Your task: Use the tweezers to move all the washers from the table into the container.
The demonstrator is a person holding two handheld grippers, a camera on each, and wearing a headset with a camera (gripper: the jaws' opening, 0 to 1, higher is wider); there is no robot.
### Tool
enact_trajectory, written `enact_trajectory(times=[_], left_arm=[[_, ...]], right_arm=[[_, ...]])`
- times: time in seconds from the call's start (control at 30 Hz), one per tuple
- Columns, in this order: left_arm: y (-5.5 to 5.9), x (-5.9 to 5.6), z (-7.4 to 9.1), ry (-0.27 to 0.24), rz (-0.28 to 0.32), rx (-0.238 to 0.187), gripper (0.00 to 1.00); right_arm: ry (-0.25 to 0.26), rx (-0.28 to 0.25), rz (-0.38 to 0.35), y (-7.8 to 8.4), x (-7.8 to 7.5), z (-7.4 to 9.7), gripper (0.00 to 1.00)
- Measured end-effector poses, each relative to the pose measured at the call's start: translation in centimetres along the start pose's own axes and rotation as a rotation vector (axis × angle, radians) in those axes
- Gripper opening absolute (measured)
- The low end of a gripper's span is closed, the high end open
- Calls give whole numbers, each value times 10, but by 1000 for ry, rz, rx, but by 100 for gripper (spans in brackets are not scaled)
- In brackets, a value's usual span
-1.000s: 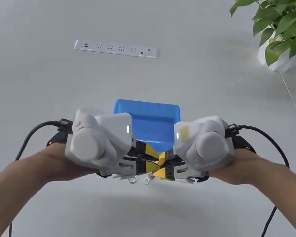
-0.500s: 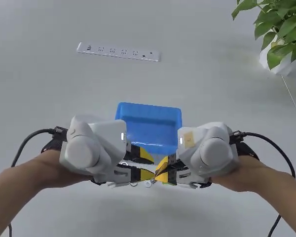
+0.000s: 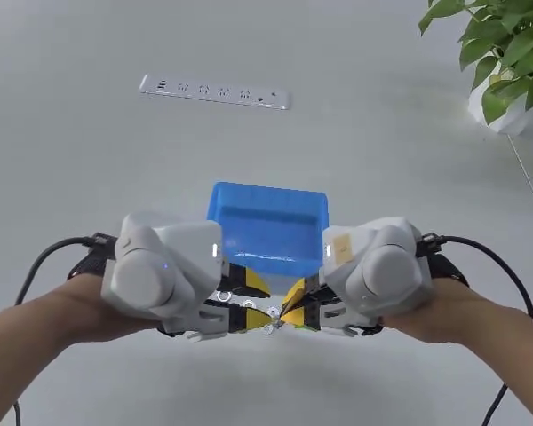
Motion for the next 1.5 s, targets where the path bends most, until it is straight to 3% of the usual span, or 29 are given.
enact_trajectory(times=[0.33, 0.7, 0.97, 1.2, 1.5], left_arm=[[10, -2, 5, -9, 27, 9, 20], [21, -7, 23, -40, 120, -33, 28], [23, -8, 36, -71, 174, -78, 35], [28, -7, 49, -105, 225, -106, 45], [34, -7, 70, -170, 273, -123, 57]], right_arm=[[3, -11, 2, -6, -1, 9, 6], [13, -24, 15, -17, -1, 26, 6], [25, -33, 38, -30, -6, 40, 6], [43, -45, 54, -40, -17, 53, 6], [74, -46, 68, -46, -42, 62, 6]])
Point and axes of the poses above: the centre of the closed fingertips' face, and the gripper's own axes: z roughly backward along the fingers, x roughly to its left, y roughly out of its underside, the point moved 5 cm from there along z, roughly backward along the fingers, and after that the axes turned 2 degrees about -y, right-handed, at the moved point
